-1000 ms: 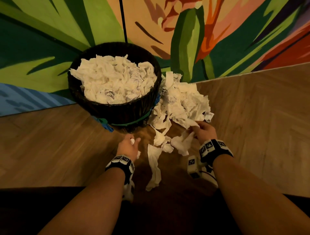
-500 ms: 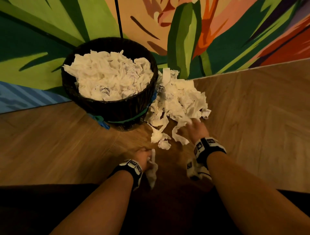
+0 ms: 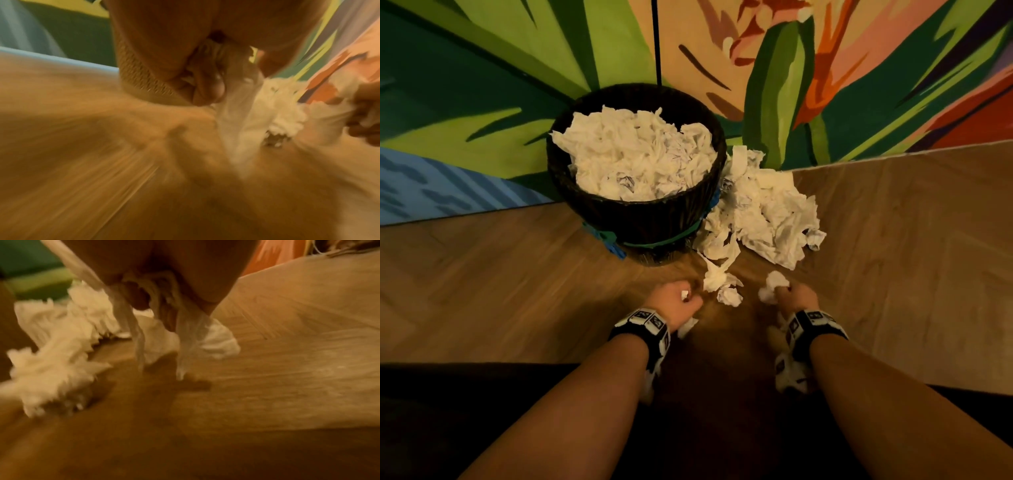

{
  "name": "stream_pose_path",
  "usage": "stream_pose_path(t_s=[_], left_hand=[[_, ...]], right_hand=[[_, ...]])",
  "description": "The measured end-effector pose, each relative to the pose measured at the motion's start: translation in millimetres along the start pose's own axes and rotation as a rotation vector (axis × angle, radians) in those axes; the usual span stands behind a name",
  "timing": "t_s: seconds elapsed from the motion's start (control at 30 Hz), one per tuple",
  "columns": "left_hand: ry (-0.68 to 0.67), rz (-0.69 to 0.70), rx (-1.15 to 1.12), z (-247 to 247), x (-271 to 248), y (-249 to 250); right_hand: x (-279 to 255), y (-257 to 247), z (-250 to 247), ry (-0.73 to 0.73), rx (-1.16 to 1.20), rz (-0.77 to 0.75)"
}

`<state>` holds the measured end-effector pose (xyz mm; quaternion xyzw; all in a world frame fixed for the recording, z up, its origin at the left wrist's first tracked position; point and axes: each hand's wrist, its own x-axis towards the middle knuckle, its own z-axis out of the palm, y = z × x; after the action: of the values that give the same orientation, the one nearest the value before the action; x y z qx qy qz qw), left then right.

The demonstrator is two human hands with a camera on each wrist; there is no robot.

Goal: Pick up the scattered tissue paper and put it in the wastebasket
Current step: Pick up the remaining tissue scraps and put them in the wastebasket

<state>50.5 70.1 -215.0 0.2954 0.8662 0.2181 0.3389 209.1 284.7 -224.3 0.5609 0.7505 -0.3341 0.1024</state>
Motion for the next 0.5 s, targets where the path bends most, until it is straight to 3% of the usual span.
stream_pose_path(t_s=[0.17, 0.27, 0.33, 0.4, 0.5], left_hand=[[0.062, 0.191, 0.03, -16.9, -3.5, 46.4], [0.113, 0.282, -0.099, -41.6, -10.9, 82.2], [0.225, 0.389, -0.116, -63.4, -21.4, 107.9], [0.361, 0.492, -0.175, -91.4, -34.6, 131.3], [0.459, 0.678, -0.392, -139.6, -49.3, 157.6]], right_hand=[[-3.5, -29.5, -39.7, 0.142, 0.422, 0.004], [-17.0, -65.9, -61.9, 0.199, 0.68, -0.11], [-33.8, -95.4, -76.1, 0.261, 0.749, -0.214], [-49.0, -125.6, -87.0, 0.231, 0.859, -0.28], [-74.0, -167.9, -102.2, 0.085, 1.139, -0.329]])
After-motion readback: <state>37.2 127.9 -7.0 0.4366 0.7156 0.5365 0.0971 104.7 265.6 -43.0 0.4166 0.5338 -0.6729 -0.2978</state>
